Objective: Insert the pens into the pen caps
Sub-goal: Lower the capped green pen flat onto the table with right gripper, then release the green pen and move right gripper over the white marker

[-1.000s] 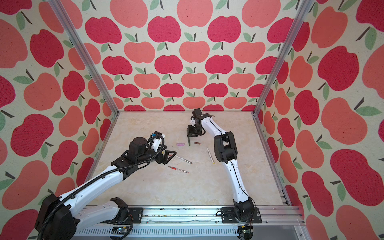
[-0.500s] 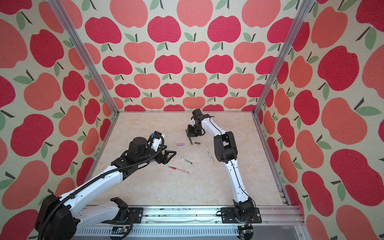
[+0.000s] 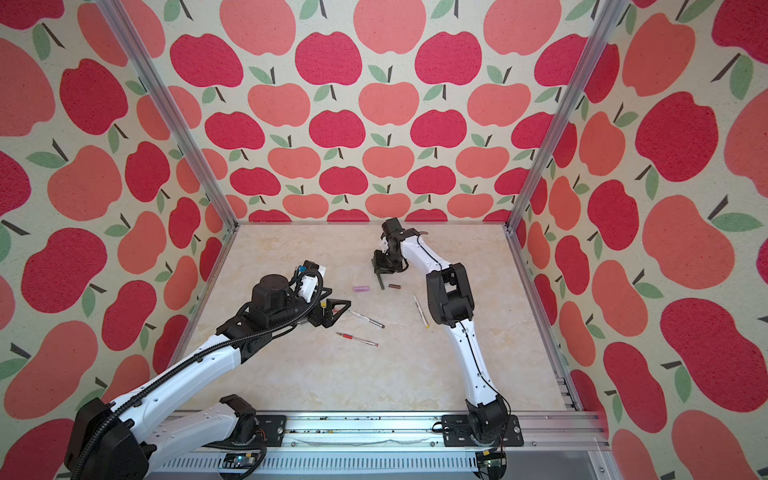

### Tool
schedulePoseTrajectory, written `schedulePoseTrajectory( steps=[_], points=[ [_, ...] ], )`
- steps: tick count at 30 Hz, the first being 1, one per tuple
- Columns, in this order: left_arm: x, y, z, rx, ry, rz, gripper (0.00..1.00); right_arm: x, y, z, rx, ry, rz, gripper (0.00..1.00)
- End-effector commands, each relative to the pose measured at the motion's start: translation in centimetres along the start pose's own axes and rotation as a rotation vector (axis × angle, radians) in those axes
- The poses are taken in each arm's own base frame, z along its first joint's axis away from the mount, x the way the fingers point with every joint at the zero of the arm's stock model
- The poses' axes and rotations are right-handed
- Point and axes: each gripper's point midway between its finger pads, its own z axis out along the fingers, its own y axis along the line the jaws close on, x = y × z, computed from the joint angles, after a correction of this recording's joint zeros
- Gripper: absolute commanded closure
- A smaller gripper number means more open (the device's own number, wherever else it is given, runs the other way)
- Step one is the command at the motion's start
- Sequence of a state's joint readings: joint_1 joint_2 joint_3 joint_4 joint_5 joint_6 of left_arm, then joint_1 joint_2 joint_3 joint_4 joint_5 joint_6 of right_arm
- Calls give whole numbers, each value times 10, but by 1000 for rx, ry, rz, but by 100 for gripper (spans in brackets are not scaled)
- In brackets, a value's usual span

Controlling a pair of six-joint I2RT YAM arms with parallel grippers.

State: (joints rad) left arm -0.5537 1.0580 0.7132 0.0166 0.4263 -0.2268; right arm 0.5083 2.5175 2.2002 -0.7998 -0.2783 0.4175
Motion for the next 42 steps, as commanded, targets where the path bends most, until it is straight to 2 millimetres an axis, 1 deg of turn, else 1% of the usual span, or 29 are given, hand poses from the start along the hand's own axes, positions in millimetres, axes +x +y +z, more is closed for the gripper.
schedulePoseTrajectory(
  steps=[1, 11, 15, 22, 27, 31, 35, 42],
  points=[
    [-8, -2, -6, 1, -35, -1, 6, 23, -19, 12, 101, 60, 35, 80],
    [-10, -4, -9, 2, -50, 3, 5, 24, -26, 7, 176, 7, 115, 82],
    [-10, -4, -10, 5, -52, 5, 5, 24, -25, 6, 177, -8, 144, 83],
    [-10, -4, -11, 1, -56, 6, 4, 20, -24, 1, 182, -64, 201, 84],
    [-10, -4, -12, 0, -60, 6, 4, 17, -25, -2, 196, -83, 212, 84],
    [-10, -4, -13, -2, -61, 8, 4, 15, -23, -4, 191, -94, 208, 81],
    [-11, -4, -13, -2, -61, 9, 3, 12, -17, -8, 178, -105, 195, 76],
    [-11, -4, -14, -4, -63, 10, 3, 4, -7, -24, 162, -133, 167, 72]
  ],
)
